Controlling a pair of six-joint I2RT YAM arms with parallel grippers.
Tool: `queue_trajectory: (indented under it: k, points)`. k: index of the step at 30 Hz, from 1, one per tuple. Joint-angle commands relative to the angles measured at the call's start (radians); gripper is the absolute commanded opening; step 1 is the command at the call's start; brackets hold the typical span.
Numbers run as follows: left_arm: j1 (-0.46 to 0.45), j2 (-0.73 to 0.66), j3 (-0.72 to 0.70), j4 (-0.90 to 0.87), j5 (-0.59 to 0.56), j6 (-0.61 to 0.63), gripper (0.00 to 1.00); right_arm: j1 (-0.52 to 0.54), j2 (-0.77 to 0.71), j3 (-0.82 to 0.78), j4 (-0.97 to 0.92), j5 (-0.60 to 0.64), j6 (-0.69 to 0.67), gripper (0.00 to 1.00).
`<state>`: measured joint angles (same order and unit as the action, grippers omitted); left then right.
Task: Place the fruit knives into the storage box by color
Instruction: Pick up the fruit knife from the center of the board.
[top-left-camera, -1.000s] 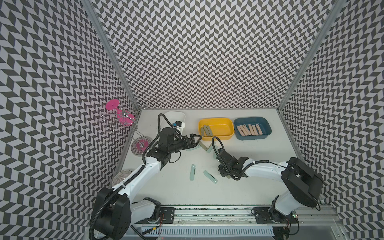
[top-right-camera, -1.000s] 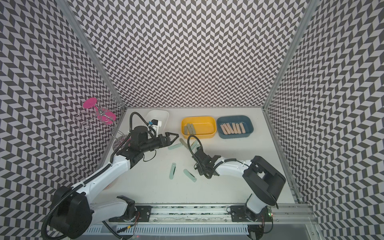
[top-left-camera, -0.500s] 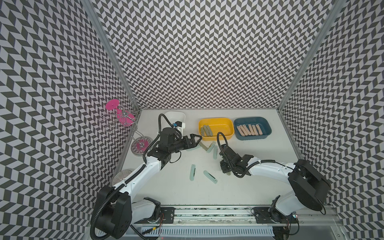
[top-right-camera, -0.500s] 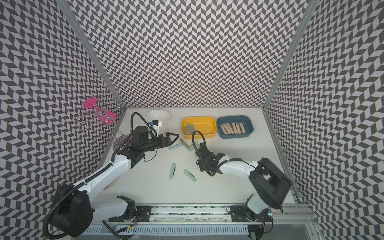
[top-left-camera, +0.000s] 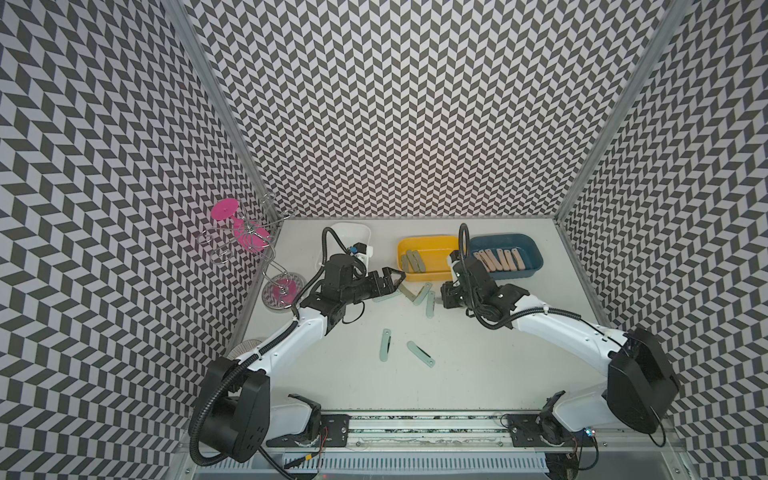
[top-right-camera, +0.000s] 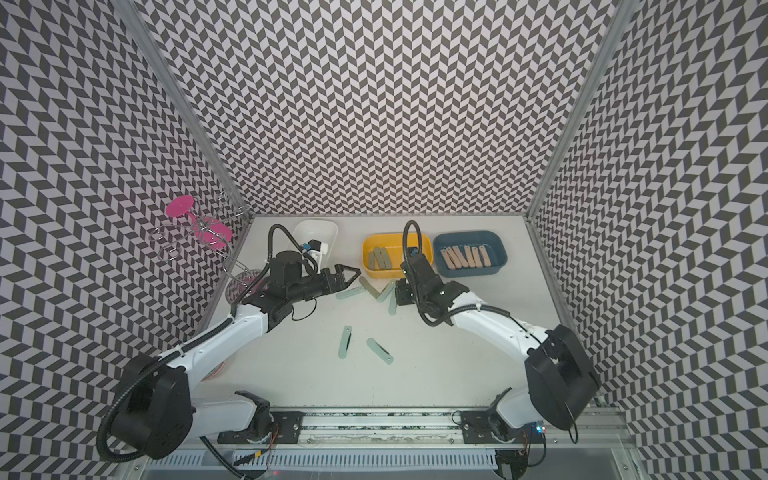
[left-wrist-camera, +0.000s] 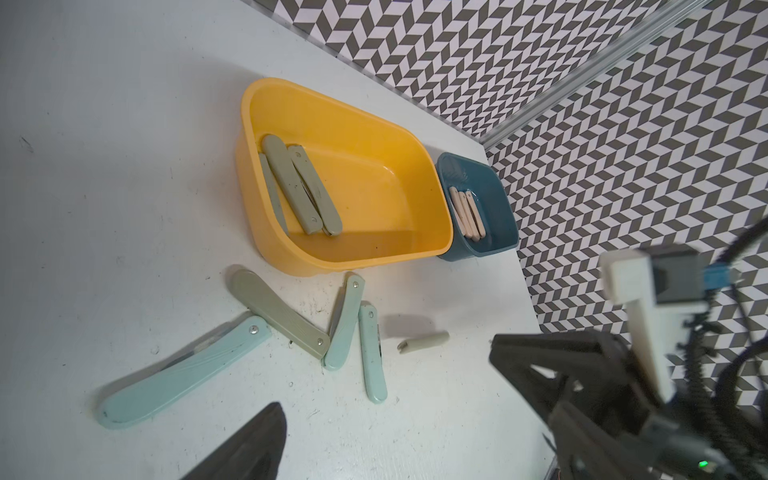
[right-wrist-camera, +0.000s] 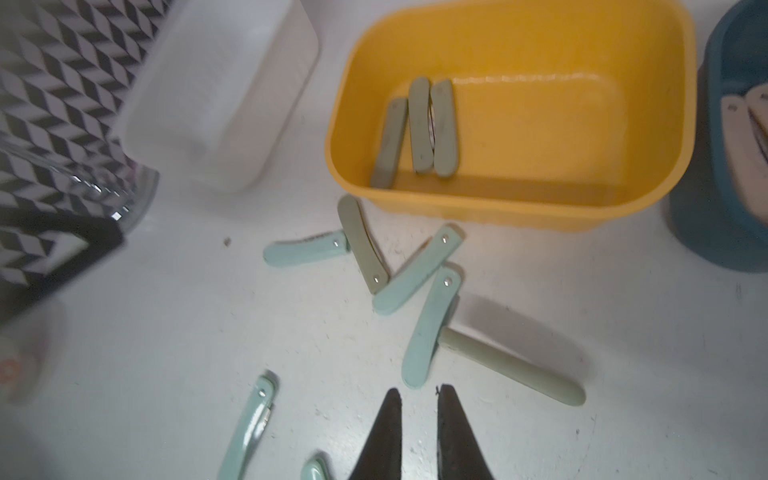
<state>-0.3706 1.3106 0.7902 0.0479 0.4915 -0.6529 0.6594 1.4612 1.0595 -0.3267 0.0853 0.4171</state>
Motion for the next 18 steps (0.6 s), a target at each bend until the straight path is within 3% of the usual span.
queue_trajectory:
  k: [1, 5, 8, 11, 15, 18]
  points:
    - [0.004, 0.026, 0.051, 0.040, 0.002, -0.005, 1.00, -0.034, 0.040, 0.100, 0.079, -0.042, -0.029, 0.17]
    - [0.004, 0.044, 0.070, 0.037, 0.004, -0.001, 1.00, -0.064, 0.113, 0.207, 0.012, -0.066, -0.059, 0.18]
    - [0.004, 0.046, 0.072, 0.043, 0.010, -0.002, 1.00, -0.077, 0.116, 0.160, 0.021, -0.065, -0.065, 0.21]
    - [0.004, 0.054, 0.076, 0.044, 0.014, 0.001, 1.00, -0.107, 0.094, 0.063, 0.064, -0.092, -0.035, 0.31]
    - [0.005, 0.072, 0.084, 0.054, 0.027, -0.002, 1.00, -0.139, 0.088, -0.024, 0.080, -0.134, 0.023, 0.53]
    - [0.004, 0.088, 0.092, 0.055, 0.039, -0.002, 1.00, -0.160, 0.105, -0.062, 0.091, -0.173, 0.075, 0.59]
